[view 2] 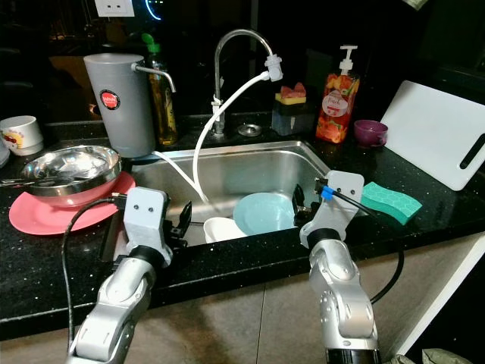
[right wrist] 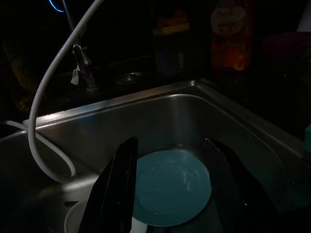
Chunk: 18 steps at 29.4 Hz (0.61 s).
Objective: Kitchen organization
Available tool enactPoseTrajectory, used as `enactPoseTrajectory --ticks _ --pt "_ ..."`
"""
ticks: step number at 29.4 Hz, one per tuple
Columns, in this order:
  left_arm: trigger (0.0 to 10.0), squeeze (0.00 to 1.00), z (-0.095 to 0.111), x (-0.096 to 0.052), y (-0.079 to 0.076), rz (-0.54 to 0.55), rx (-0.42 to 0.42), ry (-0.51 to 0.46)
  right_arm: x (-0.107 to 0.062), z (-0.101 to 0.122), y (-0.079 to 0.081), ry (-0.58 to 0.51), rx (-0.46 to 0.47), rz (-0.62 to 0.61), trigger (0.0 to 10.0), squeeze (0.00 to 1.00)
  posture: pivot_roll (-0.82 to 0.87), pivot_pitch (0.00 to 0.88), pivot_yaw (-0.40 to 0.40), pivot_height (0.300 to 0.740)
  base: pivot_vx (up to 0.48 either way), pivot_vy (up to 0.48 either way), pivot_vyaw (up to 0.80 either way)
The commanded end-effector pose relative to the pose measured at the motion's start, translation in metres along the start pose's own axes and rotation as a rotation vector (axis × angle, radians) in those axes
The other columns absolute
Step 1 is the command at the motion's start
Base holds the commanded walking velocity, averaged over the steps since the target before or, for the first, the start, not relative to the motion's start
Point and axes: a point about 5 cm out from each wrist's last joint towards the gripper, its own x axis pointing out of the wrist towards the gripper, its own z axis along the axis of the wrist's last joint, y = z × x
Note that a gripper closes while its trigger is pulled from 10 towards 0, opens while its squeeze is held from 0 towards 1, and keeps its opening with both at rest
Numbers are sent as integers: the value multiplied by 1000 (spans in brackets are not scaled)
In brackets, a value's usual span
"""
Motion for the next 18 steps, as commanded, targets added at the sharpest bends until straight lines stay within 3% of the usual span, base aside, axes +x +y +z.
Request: enactPoseTrajectory --ticks 1,18 --pt "10000 0 -2 -1 -3 -1 -3 5 0 0 -2 2 3 -2 10000 0 73 57 -56 740 0 0 0" --pt "10000 0 -1 1 -6 -7 -11 -2 1 1 -4 1 0 -8 10000 0 73 52 -55 740 0 0 0"
